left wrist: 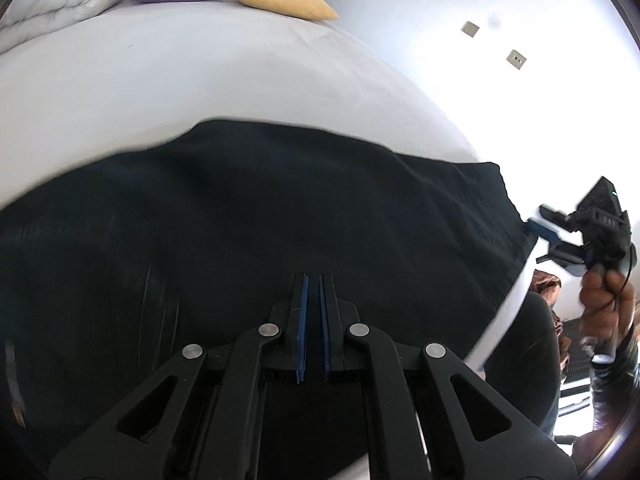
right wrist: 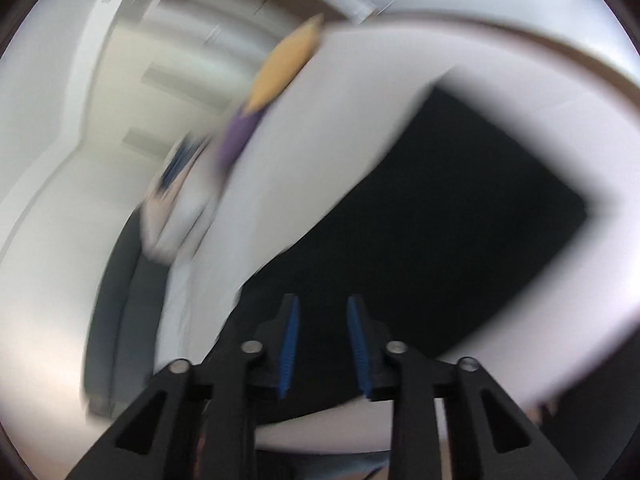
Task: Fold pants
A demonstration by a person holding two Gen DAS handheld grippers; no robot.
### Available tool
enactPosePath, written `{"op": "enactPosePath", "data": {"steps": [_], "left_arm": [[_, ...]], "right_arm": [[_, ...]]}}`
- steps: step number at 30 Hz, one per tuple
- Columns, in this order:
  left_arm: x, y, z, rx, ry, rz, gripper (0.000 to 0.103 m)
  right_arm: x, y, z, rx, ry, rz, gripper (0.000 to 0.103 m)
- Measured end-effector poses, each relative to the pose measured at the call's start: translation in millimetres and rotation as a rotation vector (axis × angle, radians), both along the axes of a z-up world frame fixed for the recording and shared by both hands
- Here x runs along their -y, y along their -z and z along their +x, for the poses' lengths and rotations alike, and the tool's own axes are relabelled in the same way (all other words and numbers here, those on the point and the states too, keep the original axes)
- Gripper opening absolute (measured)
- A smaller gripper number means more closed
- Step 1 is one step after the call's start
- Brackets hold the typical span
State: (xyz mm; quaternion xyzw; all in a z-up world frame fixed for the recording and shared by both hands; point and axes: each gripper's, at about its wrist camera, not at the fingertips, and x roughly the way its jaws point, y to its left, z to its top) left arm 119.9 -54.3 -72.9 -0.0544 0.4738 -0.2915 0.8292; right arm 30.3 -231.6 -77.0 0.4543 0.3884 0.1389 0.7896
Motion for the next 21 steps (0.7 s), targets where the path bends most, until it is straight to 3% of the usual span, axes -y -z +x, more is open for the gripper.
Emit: {"op": "enactPosePath", "data": {"steps": [3,6,7,8,9,11,13,17,21], "left_arm": [[8,2,30,-0.029,0.005,-0.001,0.005],[9,13,55,-0.073,-0.011,-0.019,0.005],[9,18,63,-0.089,-0.014,-0.008,0.005],[8,24,68,-0.100,-0.014,0.011,0.005],[4,28,72,-0.106,-0.006,-0.001,0.005],[-6,33,80,-0.115,0.003,-0.047,0.005],[-18,37,88,-0.112,-0.016,-0.073,0.005],[-53,46,105,-0.105,-0.091,-0.148,0.005],[-84,53,114,-0.113,-0.153,-0.218,0.005]], "right_arm": [[-48,38,49,-0.064,-0.139,0.081,0.019],[-86,77,85,-0.130,-0.203,0.176,0.017],[-92,84,93,-0.138,-0.212,0.171,0.012],[-94,88,98,-0.130,-0.207,0.150,0.000],[-91,92,98,-0.120,-0.195,0.161,0.000],[-72,96,101,-0.112,-0.146,0.212,0.000],[-42,95,104,-0.096,-0.071,0.202,0.000],[32,95,98,-0.066,0.146,0.208,0.000],[91,87,78,-0.027,0.328,0.142,0.000]]}}
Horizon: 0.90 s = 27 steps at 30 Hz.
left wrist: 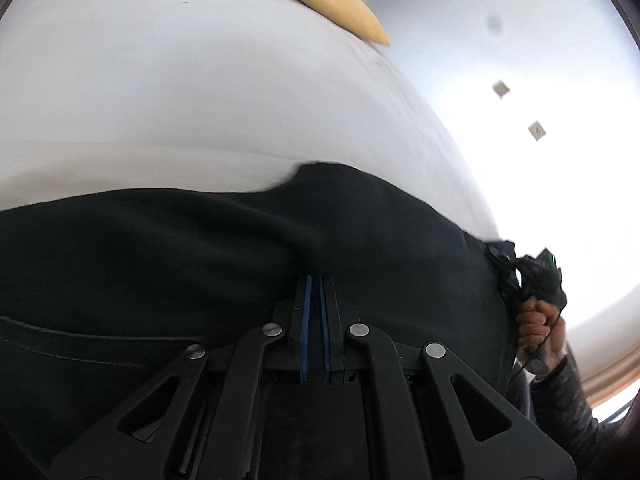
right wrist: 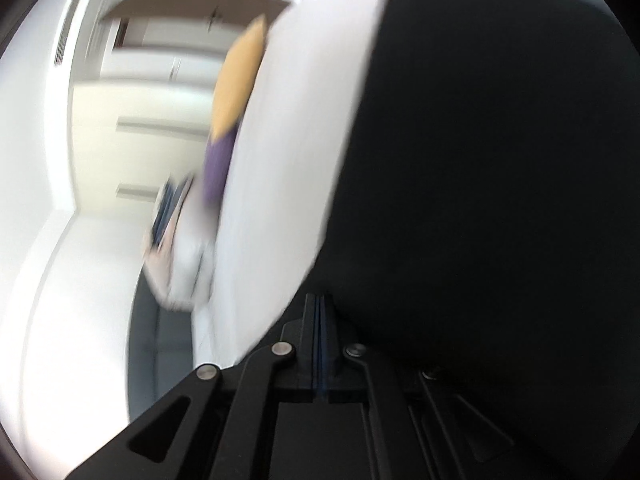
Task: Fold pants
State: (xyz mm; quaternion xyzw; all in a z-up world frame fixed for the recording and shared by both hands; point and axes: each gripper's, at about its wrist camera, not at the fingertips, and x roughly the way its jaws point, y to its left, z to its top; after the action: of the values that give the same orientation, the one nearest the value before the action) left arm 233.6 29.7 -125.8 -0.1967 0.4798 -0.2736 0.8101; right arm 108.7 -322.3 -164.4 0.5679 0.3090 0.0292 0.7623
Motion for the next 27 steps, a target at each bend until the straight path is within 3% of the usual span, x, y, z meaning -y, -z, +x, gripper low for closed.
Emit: {"op": "enactPosePath", "data": {"steps": [4,7,10,12,15,19,21,23,25,27], "left_arm": [[-35,-2,-1,0.015,-0.070,0.014,0.005],[-65,-9,-9,0.031,-0.146,0.038,0.005],[-94,-20,-21,0.051,-0.247,0.054,0.004],[-94,-27,-32,0.074,-0.259,0.030,0.004],[-62,-33,-43,0.108,-0.181,0.010,0.005],[-17,-25,-58,0.112,-0.074,0.084,0.005],[-13,-14,-62,0.094,-0.073,0.128,0.005],[-31,-3,-65,0.079,-0.102,0.057,0.005],[-58,4,-68,0.065,-0.162,0.030,0.004],[-79,9,-71,0.071,-0.168,0.002,0.004]], "right_arm": [[44,-10,-26,0.033,0.135,-0.022,0.000],[65,-26,-49,-0.013,0.234,-0.116,0.000],[56,-45,-67,-0.031,0.280,-0.142,0.008],[28,-61,-70,0.005,0.199,-0.171,0.007],[-53,-69,-60,0.060,-0.046,-0.147,0.010],[-193,-42,-40,0.053,-0.428,-0.047,0.012],[-240,-20,-44,-0.004,-0.536,-0.022,0.012],[-247,-6,-40,-0.020,-0.533,-0.022,0.000],[-233,0,-48,0.011,-0.495,0.039,0.000],[-204,-3,-51,0.009,-0.413,0.019,0.000]]}}
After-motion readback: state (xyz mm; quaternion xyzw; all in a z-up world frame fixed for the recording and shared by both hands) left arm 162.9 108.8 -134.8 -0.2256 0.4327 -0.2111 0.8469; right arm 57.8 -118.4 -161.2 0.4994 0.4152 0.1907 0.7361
